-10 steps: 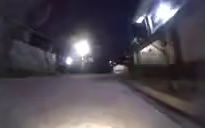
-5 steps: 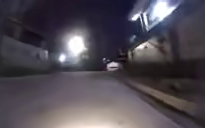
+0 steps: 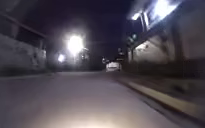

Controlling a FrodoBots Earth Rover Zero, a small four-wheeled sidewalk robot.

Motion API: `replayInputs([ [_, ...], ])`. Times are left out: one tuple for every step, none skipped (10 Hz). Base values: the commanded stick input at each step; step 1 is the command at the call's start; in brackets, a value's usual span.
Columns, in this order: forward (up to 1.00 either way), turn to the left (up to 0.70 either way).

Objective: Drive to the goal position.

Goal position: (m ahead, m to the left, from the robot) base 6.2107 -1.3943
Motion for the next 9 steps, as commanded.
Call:
replayInputs([
  [0.50,0.00],
  [0.50,0.00],
  [0.50,0.00],
  [0.50,0.00],
  [0.50,0.00],
  [0.50,0.00],
  [0.50,0.00],
  [0.50,0.00],
  [0.50,0.00],
])
